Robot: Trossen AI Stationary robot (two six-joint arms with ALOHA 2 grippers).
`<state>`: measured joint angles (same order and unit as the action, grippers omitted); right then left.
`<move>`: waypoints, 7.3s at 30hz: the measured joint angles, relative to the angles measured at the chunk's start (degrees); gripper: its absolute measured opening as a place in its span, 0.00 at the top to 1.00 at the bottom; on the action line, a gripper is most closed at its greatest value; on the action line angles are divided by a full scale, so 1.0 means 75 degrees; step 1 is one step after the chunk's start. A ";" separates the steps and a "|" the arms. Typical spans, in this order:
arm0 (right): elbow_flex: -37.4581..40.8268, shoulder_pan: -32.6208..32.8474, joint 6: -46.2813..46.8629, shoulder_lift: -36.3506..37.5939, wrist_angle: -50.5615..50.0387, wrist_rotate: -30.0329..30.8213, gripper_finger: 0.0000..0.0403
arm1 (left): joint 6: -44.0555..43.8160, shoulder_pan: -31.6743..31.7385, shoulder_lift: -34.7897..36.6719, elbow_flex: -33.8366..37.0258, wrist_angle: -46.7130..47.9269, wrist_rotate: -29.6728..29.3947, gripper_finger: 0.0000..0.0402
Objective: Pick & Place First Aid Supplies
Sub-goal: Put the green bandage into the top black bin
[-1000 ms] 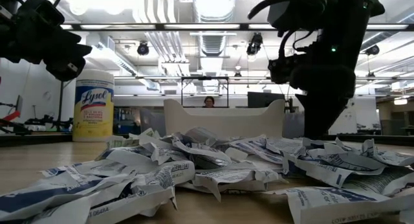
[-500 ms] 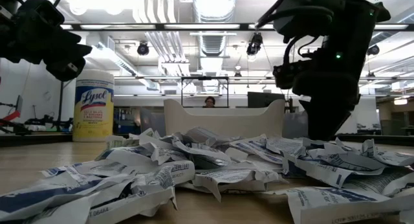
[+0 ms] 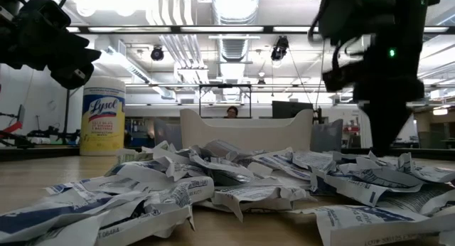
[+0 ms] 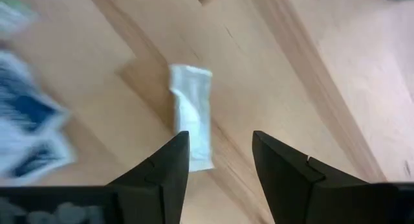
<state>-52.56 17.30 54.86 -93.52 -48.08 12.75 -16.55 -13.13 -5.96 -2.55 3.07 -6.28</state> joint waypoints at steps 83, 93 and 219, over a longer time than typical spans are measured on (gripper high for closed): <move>0.1020 -0.0020 -0.0174 0.2600 0.2064 -0.2689 0.91 | 0.0212 -0.0003 -0.0006 0.0000 0.0002 0.0000 0.71; 0.1008 -0.0278 -0.0326 0.4692 0.4028 -0.0617 0.91 | 0.0286 -0.0003 -0.0006 0.0000 0.0002 0.0000 0.71; -0.1010 -0.0333 -0.0012 0.1306 0.1145 -0.1864 0.71 | -0.0210 0.0000 -0.0015 0.0000 0.0002 -0.0111 0.71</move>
<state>-60.13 14.80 54.77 -83.72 -39.50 -1.23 -18.13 -13.13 -6.07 -2.55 3.09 -7.11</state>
